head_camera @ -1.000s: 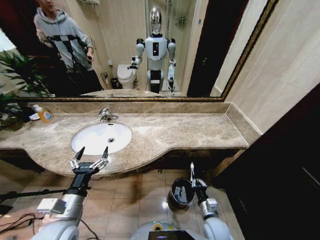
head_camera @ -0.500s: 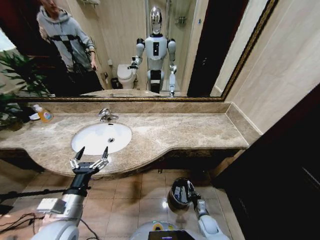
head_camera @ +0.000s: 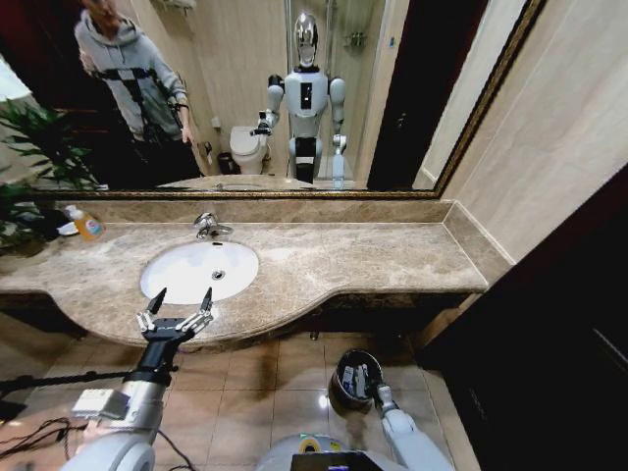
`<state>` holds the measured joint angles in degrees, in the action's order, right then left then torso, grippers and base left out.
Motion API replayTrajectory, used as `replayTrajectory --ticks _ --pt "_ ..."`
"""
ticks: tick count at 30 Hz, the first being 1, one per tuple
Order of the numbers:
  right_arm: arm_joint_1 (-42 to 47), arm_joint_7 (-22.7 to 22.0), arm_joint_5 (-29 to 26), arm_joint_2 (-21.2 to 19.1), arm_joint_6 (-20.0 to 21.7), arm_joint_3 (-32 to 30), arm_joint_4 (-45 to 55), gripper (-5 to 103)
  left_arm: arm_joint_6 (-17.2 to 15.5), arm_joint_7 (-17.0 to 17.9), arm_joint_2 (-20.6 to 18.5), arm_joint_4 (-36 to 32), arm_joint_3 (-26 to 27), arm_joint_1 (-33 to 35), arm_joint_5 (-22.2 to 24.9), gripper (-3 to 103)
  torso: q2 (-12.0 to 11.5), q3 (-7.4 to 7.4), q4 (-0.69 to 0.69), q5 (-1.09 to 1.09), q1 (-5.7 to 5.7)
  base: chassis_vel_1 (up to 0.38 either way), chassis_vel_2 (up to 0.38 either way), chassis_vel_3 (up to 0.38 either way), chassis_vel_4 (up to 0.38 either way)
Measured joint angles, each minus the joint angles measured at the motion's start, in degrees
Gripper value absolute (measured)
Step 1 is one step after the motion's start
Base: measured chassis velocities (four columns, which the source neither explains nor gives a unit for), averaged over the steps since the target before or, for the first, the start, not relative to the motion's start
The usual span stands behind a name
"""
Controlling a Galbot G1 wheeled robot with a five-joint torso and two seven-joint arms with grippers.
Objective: Pick up the trash from the sink and place it in the trash bin.
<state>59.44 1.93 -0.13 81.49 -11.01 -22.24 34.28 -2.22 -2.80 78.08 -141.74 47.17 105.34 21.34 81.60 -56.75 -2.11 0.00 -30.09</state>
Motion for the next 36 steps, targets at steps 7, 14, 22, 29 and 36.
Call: replayTrajectory --ticks 7,14,22,29,36 --pt "-0.8 0.2 0.6 0.3 -0.3 -0.1 -1.7 10 0.0 0.0 0.0 0.0 0.0 0.0 0.0 100 0.0 0.0 0.0 0.0 0.0 0.0 0.0 0.0 0.0" --pt "0.1 -0.2 0.5 0.0 -0.3 -0.2 0.4 37 0.0 0.0 0.0 0.0 0.0 0.0 0.0 100 0.0 0.0 0.0 0.0 0.01 0.0 0.0 0.0 0.0" --pt "5.0 -2.9 0.3 -1.4 -0.2 -0.9 11.1 69 0.0 0.0 0.0 0.0 0.0 0.0 0.0 100 0.0 0.0 -0.01 -0.01 0.01 0.0 0.0 0.0 0.0" --pt "17.4 -4.6 -5.5 -4.2 4.8 -3.1 35.5 91 0.0 0.0 0.0 0.0 0.0 0.0 0.0 100 0.0 0.01 0.0 0.01 0.01 0.0 0.0 0.0 0.0" --pt "29.5 -4.8 -9.7 -5.1 8.4 -8.7 58.2 100 0.0 0.0 0.0 0.0 0.0 0.0 0.0 100 0.0 0.01 0.0 0.0 0.01 0.0 0.0 0.0 0.0"
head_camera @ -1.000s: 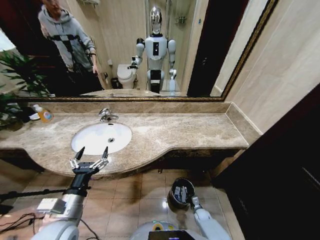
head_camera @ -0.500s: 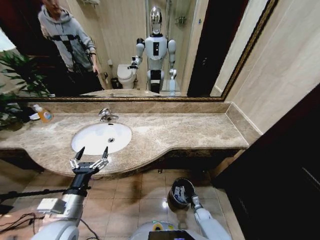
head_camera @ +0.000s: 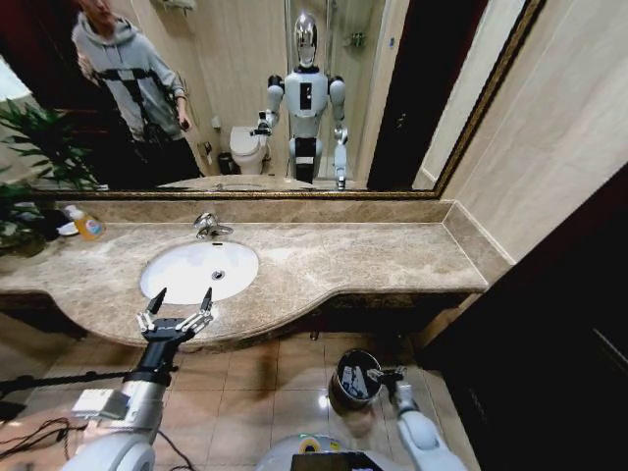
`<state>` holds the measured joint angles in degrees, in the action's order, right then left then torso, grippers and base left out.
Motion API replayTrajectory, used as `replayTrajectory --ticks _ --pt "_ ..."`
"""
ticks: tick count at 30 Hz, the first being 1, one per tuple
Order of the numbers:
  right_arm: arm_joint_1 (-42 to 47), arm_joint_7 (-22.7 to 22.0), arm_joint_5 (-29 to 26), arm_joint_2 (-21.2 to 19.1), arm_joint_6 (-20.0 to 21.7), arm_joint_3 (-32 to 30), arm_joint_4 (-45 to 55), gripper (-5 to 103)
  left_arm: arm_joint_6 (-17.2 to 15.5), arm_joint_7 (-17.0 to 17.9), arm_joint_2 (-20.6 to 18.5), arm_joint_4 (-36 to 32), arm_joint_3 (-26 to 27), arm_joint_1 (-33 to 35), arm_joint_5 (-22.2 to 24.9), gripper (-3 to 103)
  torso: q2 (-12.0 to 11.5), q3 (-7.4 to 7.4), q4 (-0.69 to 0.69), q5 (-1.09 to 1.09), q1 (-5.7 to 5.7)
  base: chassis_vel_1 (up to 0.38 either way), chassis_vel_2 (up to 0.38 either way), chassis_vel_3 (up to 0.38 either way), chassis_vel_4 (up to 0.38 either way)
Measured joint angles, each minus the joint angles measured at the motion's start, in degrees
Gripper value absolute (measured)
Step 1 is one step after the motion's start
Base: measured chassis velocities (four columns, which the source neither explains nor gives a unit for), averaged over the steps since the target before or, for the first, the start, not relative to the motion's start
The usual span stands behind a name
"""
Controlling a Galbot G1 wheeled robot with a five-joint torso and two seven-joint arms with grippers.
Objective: Pick up the trash from the sink and place it in the trash bin.
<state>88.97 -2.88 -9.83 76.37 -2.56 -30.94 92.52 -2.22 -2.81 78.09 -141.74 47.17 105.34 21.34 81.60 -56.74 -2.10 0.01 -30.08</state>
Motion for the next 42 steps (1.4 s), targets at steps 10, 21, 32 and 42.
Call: replayTrajectory --ticks 10,21,32,42 --pt "17.1 0.5 -3.0 3.3 3.0 -9.8 33.8 100 0.0 0.0 0.0 0.0 0.0 0.0 0.0 100 0.0 0.0 0.0 0.0 0.0 0.0 0.0 0.0 0.0" --pt "18.2 0.4 -3.3 6.1 9.9 -11.1 51.8 100 0.0 0.0 0.0 0.0 0.0 0.0 0.0 100 0.0 -0.01 0.0 -0.01 0.0 0.0 0.0 0.0 0.0" --pt "14.8 1.2 -1.5 5.4 12.2 -7.2 51.4 100 0.0 0.0 0.0 0.0 0.0 0.0 0.0 100 0.0 -0.01 0.0 0.0 -0.01 0.0 0.0 0.0 0.0" --pt "10.9 2.1 -3.6 3.3 8.3 -6.9 49.5 100 0.0 0.0 0.0 0.0 0.0 0.0 0.0 100 0.0 -0.01 0.0 0.0 -0.01 0.0 0.0 0.0 0.0"
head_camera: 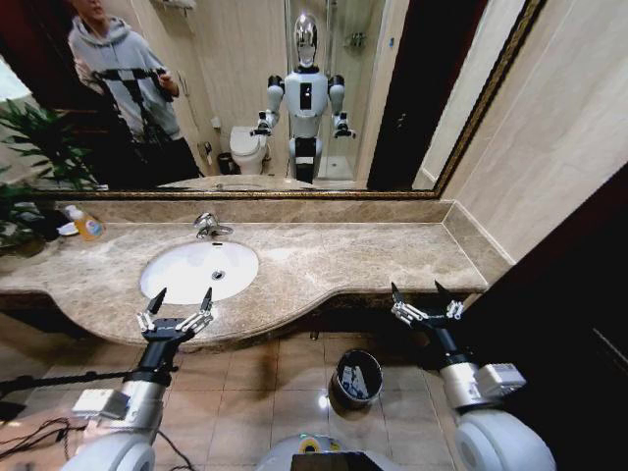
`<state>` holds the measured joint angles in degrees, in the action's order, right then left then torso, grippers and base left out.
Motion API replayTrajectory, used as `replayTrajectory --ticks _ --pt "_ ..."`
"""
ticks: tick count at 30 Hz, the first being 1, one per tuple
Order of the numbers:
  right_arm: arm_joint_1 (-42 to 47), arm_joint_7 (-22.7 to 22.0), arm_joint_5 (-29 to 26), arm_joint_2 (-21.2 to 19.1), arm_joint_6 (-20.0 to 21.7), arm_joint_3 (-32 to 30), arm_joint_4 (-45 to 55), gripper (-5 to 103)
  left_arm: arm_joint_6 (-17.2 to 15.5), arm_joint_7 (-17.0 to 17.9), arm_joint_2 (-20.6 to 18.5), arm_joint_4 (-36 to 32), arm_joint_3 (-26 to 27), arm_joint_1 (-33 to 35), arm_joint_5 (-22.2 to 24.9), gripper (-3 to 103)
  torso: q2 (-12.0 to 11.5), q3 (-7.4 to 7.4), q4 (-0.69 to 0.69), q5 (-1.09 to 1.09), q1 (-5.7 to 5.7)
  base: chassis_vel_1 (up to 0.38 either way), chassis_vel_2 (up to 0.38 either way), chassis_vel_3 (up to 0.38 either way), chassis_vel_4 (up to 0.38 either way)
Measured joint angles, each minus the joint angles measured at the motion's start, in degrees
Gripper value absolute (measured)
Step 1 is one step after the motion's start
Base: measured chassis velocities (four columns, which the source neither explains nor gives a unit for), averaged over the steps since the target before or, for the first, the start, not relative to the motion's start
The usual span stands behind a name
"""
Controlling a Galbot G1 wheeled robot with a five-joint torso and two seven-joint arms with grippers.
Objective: Pick up the trash from the sink and place it in the trash bin.
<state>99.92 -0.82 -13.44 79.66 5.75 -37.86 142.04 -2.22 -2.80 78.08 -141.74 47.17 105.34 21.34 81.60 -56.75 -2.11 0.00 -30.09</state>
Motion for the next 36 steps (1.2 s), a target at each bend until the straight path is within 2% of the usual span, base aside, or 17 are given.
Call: replayTrajectory --ticks 16,36 --pt "-6.6 1.9 -4.4 -4.7 -2.6 -1.8 -11.2 100 0.0 0.0 0.0 0.0 0.0 0.0 0.0 100 0.0 0.0 0.0 -0.01 0.0 0.0 0.0 0.0 0.0" --pt "-6.2 2.7 -6.3 -5.4 -2.9 -4.4 -12.3 100 0.0 0.0 0.0 0.0 0.0 0.0 0.0 100 0.0 0.0 0.0 -0.01 0.01 0.0 0.0 0.0 0.0"
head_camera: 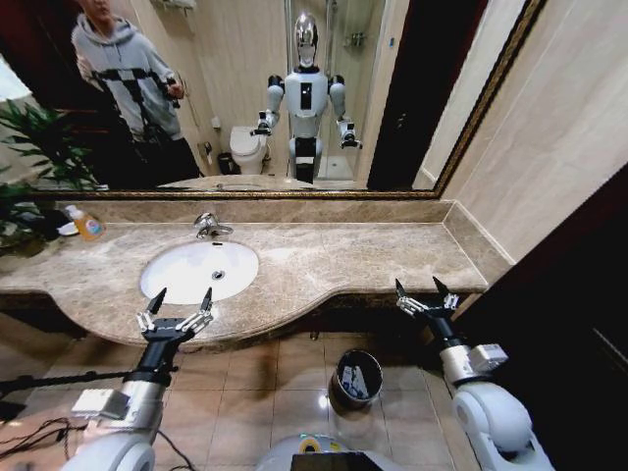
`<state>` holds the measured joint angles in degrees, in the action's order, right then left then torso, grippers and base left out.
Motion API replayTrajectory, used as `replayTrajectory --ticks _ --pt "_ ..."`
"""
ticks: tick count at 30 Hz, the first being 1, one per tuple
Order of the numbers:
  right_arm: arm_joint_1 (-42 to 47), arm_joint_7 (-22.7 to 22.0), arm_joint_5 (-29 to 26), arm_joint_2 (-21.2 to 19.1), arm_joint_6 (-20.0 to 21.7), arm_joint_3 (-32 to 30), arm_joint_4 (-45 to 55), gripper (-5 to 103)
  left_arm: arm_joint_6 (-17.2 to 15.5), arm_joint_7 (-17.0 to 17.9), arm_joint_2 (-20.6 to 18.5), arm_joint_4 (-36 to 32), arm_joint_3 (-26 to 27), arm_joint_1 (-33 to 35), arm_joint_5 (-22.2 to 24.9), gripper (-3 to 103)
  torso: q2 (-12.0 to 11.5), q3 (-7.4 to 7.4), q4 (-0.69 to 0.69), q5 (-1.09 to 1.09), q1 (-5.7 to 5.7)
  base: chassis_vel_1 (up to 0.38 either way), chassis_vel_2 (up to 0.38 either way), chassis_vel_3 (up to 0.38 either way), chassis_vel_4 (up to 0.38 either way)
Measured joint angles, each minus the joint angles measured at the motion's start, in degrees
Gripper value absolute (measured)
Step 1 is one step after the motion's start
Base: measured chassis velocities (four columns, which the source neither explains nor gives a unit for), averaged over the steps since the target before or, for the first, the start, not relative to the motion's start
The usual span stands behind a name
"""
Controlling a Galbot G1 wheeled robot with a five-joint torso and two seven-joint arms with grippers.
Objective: Pick up the trash from the sink and place it in the trash bin.
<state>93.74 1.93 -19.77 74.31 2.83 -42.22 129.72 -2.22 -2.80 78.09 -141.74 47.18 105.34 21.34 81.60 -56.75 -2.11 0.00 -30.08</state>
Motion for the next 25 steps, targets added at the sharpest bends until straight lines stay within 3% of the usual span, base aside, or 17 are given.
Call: replayTrajectory --ticks 25 --pt "0.1 0.0 0.0 0.0 0.1 0.1 0.1 100 0.0 0.0 0.0 0.0 0.0 0.0 0.0 100 0.0 0.0 0.0 0.0 0.0 0.0 0.0 0.0 0.0"
